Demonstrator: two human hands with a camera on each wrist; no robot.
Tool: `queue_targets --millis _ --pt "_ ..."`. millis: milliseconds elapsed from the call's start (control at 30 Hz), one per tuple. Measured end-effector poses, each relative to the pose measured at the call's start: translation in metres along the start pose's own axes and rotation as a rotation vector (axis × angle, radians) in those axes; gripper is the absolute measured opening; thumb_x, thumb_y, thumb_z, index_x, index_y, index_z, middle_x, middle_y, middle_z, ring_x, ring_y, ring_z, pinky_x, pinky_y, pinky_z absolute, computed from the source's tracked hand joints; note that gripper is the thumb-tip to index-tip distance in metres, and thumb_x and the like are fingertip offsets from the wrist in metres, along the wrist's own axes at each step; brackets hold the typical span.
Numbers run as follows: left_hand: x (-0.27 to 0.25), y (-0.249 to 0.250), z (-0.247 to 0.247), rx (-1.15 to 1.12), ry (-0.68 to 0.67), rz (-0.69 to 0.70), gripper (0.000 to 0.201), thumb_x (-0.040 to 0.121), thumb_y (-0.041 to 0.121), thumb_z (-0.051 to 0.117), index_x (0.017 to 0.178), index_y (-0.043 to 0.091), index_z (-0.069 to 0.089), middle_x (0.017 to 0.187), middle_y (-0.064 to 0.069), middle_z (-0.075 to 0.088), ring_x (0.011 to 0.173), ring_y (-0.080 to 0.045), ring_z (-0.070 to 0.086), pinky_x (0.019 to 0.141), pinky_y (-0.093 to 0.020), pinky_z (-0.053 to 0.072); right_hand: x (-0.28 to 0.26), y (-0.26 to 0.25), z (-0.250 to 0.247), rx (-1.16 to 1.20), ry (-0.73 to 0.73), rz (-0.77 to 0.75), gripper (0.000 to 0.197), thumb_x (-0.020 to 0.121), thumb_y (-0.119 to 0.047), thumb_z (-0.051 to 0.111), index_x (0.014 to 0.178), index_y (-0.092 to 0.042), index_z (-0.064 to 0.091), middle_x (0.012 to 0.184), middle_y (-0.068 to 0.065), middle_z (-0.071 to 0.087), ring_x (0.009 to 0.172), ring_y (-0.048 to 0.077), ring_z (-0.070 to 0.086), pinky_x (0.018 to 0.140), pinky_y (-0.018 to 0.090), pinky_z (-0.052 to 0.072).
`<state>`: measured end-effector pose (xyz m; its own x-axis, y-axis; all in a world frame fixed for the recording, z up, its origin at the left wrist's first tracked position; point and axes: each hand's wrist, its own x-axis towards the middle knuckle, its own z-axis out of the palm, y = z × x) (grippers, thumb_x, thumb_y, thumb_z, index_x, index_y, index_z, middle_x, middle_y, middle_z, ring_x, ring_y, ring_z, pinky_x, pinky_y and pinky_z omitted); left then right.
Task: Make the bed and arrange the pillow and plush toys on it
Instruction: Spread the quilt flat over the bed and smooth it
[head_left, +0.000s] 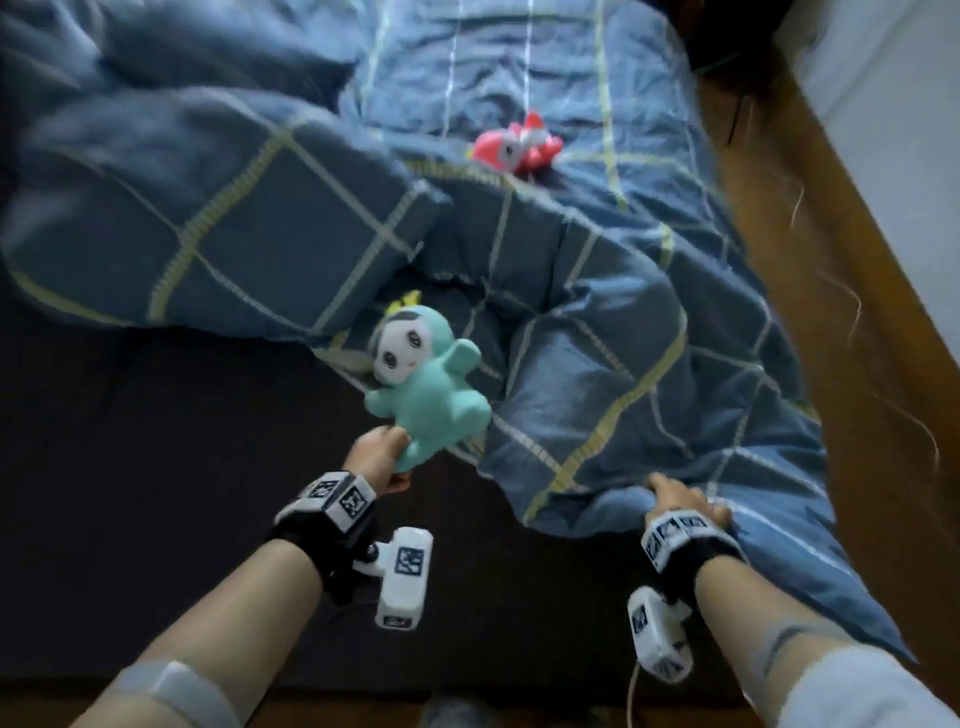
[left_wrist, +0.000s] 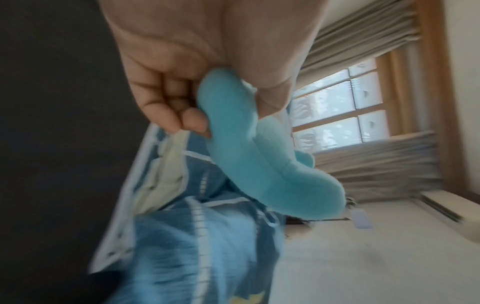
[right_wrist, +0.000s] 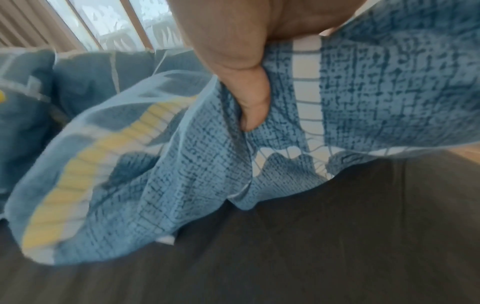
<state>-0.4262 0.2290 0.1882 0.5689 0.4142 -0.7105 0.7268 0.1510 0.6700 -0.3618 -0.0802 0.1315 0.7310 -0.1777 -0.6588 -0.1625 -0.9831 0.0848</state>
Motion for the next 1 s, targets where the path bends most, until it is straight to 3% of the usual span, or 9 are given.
queue_targets --millis 100,167,233,300,367,533,667,733,1000 --pt "-0.02 0.094 0.009 0.106 0.018 0.283 0.024 0.093 0.009 0.041 0.07 0.011 0.051 0.064 -0.006 0.047 0.042 -0.015 0.05 0.038 -0.018 0.039 0.002 0.027 -0.02 0.157 0.01 0.06 0.036 0.091 -0.031 0.037 0.125 -0.032 0.049 0.136 0.01 0.049 0.128 0.03 0.04 0.104 0.041 0.025" --pt "-0.035 0.169 0.012 0.024 0.085 0.483 0.016 0.094 0.009 0.042 0.099 0.003 0.056 0.067 -0.002 0.048 0.045 -0.009 0.053 0.04 -0.017 0.043 0.004 0.044 -0.035 0.202 0.033 0.027 0.031 0.09 -0.03 0.039 0.118 -0.036 0.049 0.131 0.008 0.054 0.124 0.027 0.047 0.102 0.038 0.028" --pt "-0.052 0.232 0.013 -0.21 0.108 0.555 0.032 0.096 0.011 0.037 0.127 0.004 0.044 0.07 0.004 0.05 0.056 -0.008 0.054 0.053 -0.021 0.047 -0.004 0.056 -0.051 0.222 0.069 -0.001 0.033 0.087 -0.028 0.041 0.118 -0.039 0.047 0.127 0.005 0.058 0.121 0.024 0.051 0.1 0.036 0.03" --pt "-0.067 0.262 0.023 -0.465 -0.064 0.539 0.026 0.098 0.017 0.029 0.105 0.013 0.054 0.055 0.006 0.056 0.049 -0.011 0.056 0.049 -0.022 0.043 -0.007 0.062 -0.06 0.236 0.093 -0.001 0.034 0.088 -0.028 0.04 0.119 -0.04 0.047 0.129 0.003 0.057 0.121 0.023 0.052 0.101 0.034 0.031" --pt "-0.079 0.257 0.042 -0.493 -0.163 0.491 0.025 0.098 0.017 0.03 0.086 0.02 0.052 0.056 0.004 0.054 0.052 -0.016 0.052 0.051 -0.023 0.038 -0.01 0.064 -0.063 0.26 0.097 -0.009 0.037 0.088 -0.026 0.04 0.121 -0.042 0.046 0.133 0.002 0.054 0.123 0.022 0.05 0.104 0.032 0.031" --pt "-0.053 0.168 0.084 -0.191 -0.198 0.289 0.018 0.093 0.004 0.042 0.093 0.022 0.039 0.068 -0.002 0.04 0.056 -0.012 0.037 0.04 -0.013 0.031 -0.012 0.068 -0.047 0.328 0.061 -0.024 0.022 0.086 -0.026 0.042 0.097 -0.045 0.039 0.136 0.002 0.05 0.127 0.023 0.045 0.105 0.035 0.025" --pt "-0.03 0.126 0.091 -0.026 -0.159 0.166 0.048 0.091 0.008 0.05 0.135 0.015 0.033 0.096 -0.005 0.052 0.067 -0.011 0.05 0.053 -0.024 0.036 -0.014 0.073 -0.039 0.335 0.064 -0.024 0.027 0.083 -0.028 0.045 0.098 -0.049 0.041 0.137 0.002 0.047 0.127 0.026 0.043 0.108 0.037 0.028" --pt "-0.023 0.119 0.091 0.048 -0.141 0.172 0.056 0.089 0.008 0.052 0.14 0.012 0.028 0.106 -0.007 0.051 0.068 -0.01 0.052 0.053 -0.023 0.035 -0.016 0.075 -0.037 0.32 0.069 -0.016 0.027 0.087 -0.025 0.044 0.106 -0.044 0.044 0.137 0.003 0.047 0.128 0.026 0.042 0.108 0.036 0.026" --pt "-0.024 0.095 0.101 0.242 -0.153 0.187 0.051 0.085 -0.003 0.054 0.133 0.01 0.04 0.081 0.002 0.055 0.068 -0.009 0.05 0.053 -0.021 0.036 -0.028 0.078 -0.066 0.386 0.194 -0.091 0.038 0.087 -0.016 0.045 0.118 -0.037 0.048 0.131 0.003 0.054 0.125 0.025 0.044 0.104 0.039 0.026"
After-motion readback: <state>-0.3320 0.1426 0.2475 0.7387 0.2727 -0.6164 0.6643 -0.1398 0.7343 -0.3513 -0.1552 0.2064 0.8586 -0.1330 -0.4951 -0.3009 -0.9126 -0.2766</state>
